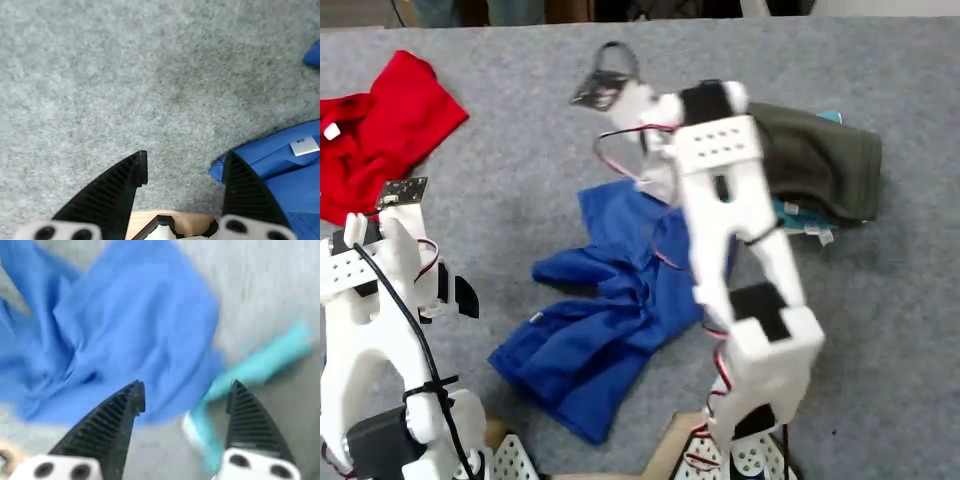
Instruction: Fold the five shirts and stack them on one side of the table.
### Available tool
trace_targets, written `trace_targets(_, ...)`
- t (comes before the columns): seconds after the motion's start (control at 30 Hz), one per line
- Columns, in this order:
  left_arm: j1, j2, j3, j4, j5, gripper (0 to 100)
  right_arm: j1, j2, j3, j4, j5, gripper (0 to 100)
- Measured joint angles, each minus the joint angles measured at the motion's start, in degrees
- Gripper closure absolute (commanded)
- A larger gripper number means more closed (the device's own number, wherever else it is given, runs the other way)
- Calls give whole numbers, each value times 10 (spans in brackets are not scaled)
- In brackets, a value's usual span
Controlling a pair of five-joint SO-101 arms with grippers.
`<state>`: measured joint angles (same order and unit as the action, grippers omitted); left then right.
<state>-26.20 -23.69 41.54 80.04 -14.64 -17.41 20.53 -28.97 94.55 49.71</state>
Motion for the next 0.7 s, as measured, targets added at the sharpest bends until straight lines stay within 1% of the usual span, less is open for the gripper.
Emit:
trace_targets(0.07, 0, 0, 0, 0, 0, 748, -24, 55, -43, -13, 40, 808)
trace_targets(0.17, 0, 0, 0, 0, 0, 748, -54, 149, -123, -25, 69, 889)
trace_targets(0.23, 0, 0, 0, 0, 0, 748, -56, 215, -186, -44, 96, 914)
trace_targets(0.33, 0, 2, 0, 0, 0, 748, -55, 314, -292, -58, 106, 881)
trace_targets(0.4, 0, 2, 0, -17, 11, 744, -58, 372, -362, -58, 108, 850)
trace_targets(0.53, 0, 2, 32, -96, 73, 743, -77, 460, -483, -21, 117, 830)
trace_targets(0.7, 0, 2, 76, -164, 94, 743, -92, 513, -520, 11, 165, 829)
